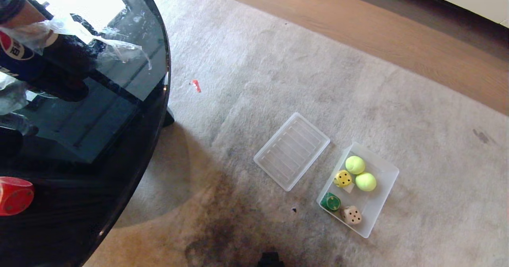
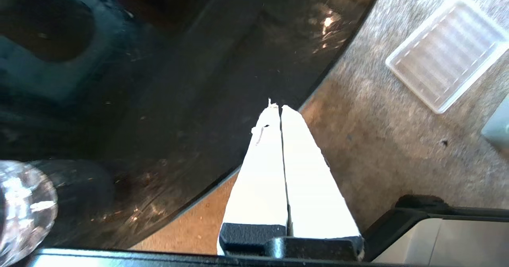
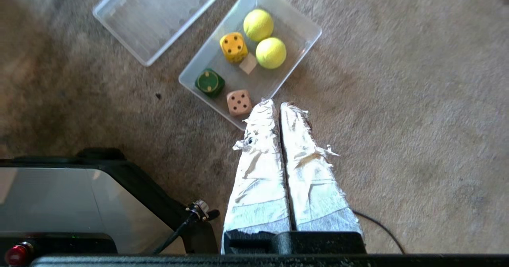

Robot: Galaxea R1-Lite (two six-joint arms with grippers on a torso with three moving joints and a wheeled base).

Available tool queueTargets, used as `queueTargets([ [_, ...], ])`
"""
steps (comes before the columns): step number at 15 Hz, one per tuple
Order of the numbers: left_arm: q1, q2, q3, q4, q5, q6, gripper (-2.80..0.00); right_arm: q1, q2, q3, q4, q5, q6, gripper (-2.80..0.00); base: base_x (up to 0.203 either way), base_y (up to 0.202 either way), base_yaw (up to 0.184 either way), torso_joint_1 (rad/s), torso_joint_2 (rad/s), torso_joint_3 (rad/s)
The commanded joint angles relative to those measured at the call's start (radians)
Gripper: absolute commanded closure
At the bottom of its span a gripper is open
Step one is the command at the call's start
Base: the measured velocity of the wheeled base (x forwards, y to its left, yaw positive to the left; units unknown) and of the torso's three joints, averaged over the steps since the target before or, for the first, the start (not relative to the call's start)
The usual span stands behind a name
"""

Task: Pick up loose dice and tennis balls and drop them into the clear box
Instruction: Pick up toys out of the box

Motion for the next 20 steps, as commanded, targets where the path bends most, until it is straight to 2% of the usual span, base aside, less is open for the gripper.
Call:
queueTargets([
  [1, 0.0, 0.0, 0.0, -0.001, 0.0, -0.001, 0.0, 0.0, 0.001, 0.0, 0.001, 0.003, -0.008, 0.0, 0.0, 0.0, 0.0, 0.002, 0.0, 0.198],
  [20, 0.0, 0.002, 0.0, -0.001, 0.0, -0.001, 0.0, 0.0, 0.003, -0.002, 0.006, 0.004, -0.006, 0.0, 0.0, 0.0, 0.0, 0.001, 0.0, 0.204],
])
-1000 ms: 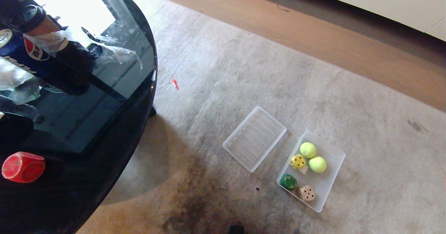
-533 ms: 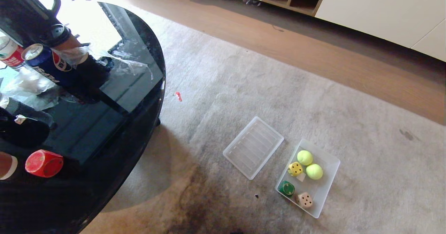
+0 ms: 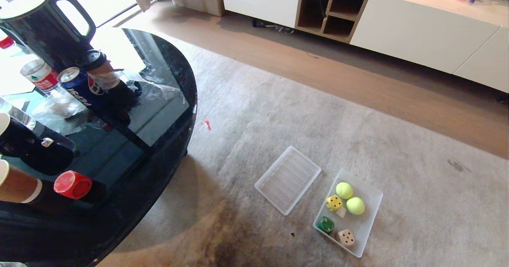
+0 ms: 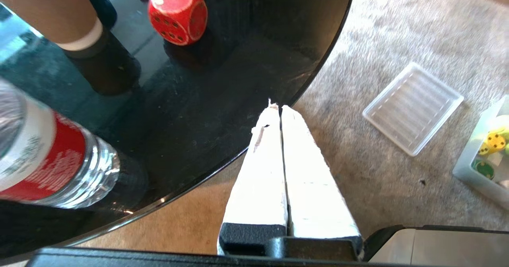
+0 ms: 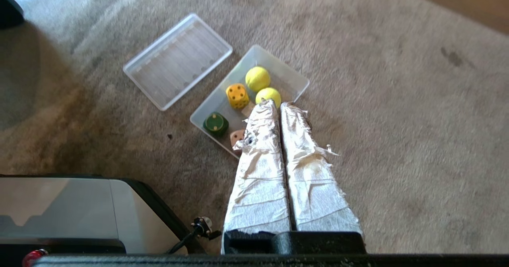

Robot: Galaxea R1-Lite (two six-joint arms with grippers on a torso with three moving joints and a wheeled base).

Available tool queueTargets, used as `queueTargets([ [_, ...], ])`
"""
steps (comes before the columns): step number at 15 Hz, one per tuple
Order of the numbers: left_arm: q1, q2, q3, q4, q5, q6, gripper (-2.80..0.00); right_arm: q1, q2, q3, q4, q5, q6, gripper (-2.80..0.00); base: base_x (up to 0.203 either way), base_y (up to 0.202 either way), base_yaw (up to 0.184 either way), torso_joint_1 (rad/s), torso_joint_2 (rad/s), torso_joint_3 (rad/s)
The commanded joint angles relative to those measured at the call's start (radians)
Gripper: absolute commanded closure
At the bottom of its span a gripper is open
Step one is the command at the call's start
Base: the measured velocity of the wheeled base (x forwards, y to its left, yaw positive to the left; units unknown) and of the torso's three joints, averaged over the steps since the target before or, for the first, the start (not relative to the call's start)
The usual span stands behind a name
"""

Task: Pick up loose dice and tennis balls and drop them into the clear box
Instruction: Pick up toys out of the box

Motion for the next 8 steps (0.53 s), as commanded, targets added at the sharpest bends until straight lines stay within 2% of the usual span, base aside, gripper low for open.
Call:
queueTargets([
  [1, 0.0, 0.002, 0.0, 0.0, 0.001, 0.0, 0.0, 0.0, 0.002, 0.0, 0.0, 0.0, -0.002, 0.0, 0.0, 0.0, 0.0, 0.005, 0.0, 0.197],
  [8, 0.0, 0.002, 0.002, 0.001, 0.001, -0.002, 0.0, 0.0, 0.002, 0.0, -0.002, -0.006, 0.012, 0.0, 0.0, 0.0, 0.0, 0.003, 0.0, 0.202],
])
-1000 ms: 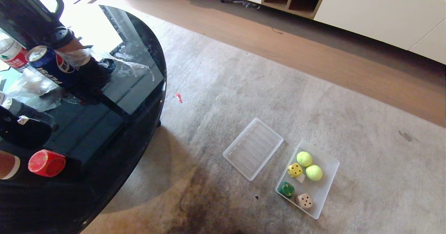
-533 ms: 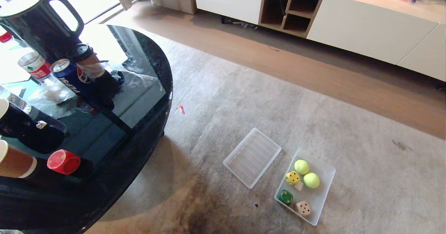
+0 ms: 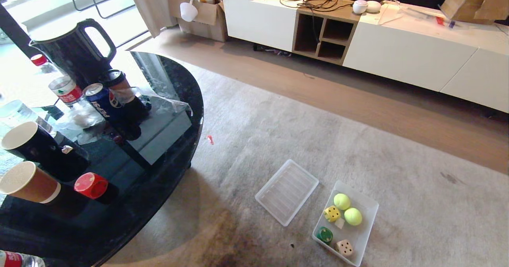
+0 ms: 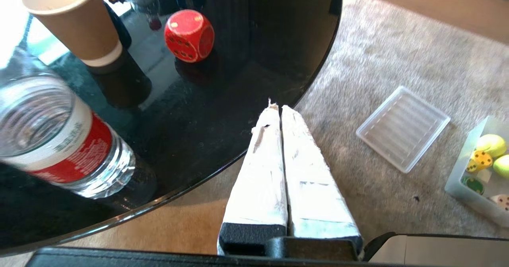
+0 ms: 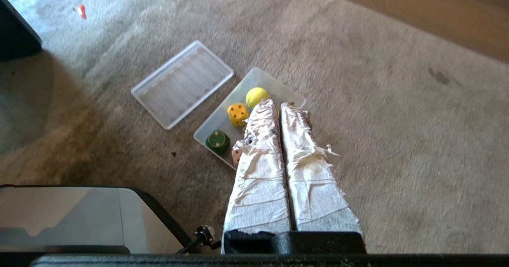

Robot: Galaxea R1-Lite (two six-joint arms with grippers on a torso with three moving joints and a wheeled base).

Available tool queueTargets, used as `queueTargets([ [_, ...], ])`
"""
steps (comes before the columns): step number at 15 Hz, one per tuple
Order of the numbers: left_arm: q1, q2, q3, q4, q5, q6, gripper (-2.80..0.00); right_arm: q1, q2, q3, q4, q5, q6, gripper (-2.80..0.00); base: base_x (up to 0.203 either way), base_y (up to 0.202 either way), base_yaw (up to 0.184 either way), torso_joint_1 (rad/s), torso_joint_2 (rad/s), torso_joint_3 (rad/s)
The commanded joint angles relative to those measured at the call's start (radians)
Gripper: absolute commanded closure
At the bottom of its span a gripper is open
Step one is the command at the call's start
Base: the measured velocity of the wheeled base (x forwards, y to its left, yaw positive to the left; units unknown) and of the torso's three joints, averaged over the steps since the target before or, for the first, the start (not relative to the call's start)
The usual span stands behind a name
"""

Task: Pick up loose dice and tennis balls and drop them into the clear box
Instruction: Pick up toys out of the box

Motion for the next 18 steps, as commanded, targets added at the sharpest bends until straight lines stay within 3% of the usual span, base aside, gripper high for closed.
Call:
queueTargets([
  [1, 0.0, 0.002, 0.002, 0.0, 0.001, -0.001, 0.0, 0.0, 0.002, 0.0, 0.0, 0.0, -0.001, 0.0, 0.0, 0.0, 0.0, 0.002, 0.0, 0.19],
  [14, 0.0, 0.001, 0.0, -0.001, 0.001, -0.001, 0.0, 0.0, 0.002, 0.001, 0.0, 0.0, -0.001, 0.0, 0.0, 0.0, 0.0, 0.003, 0.0, 0.2],
  [18, 0.0, 0.0, 0.0, -0.001, 0.001, 0.001, 0.0, 0.0, 0.002, 0.001, 0.0, 0.0, -0.001, 0.0, 0.0, 0.0, 0.0, 0.004, 0.0, 0.048],
])
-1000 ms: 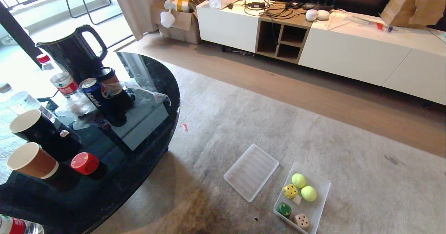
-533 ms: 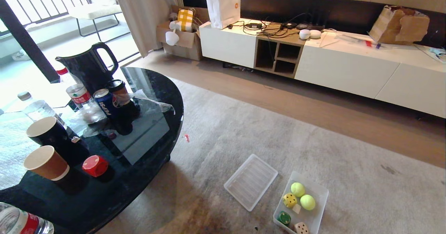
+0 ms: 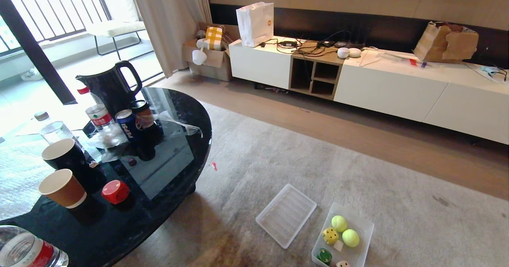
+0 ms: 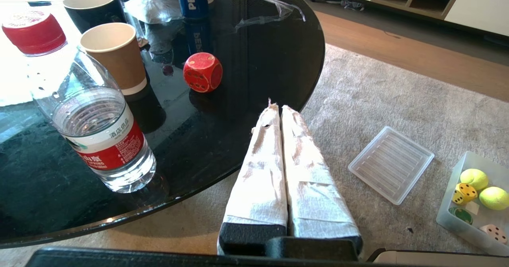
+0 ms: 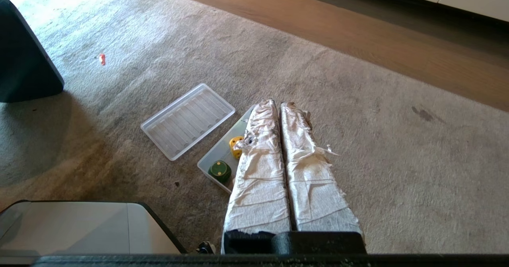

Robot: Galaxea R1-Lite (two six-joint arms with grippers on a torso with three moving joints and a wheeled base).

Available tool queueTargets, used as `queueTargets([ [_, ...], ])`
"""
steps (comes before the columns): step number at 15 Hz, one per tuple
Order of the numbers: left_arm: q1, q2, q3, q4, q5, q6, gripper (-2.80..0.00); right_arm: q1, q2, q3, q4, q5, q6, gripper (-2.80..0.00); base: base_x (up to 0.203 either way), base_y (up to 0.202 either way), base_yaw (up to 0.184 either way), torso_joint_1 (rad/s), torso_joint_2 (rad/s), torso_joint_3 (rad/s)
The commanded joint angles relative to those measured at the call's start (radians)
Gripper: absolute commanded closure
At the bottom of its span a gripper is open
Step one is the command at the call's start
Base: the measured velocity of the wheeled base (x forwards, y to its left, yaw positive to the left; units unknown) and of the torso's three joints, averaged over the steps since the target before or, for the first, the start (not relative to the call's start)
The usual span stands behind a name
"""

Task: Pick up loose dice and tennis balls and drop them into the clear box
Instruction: Pick up toys out of the box

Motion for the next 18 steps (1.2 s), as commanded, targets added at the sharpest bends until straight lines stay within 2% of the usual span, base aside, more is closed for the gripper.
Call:
queueTargets([
  [1, 0.0, 0.0, 0.0, 0.0, 0.001, 0.0, 0.0, 0.0, 0.002, 0.0, 0.001, 0.001, -0.001, 0.0, 0.0, 0.0, 0.0, 0.0, 0.0, 0.0],
  [18, 0.0, 0.0, 0.0, 0.002, 0.001, 0.0, 0.0, 0.0, 0.002, -0.001, 0.001, 0.001, -0.001, 0.0, 0.0, 0.0, 0.0, 0.0, 0.0, 0.0],
])
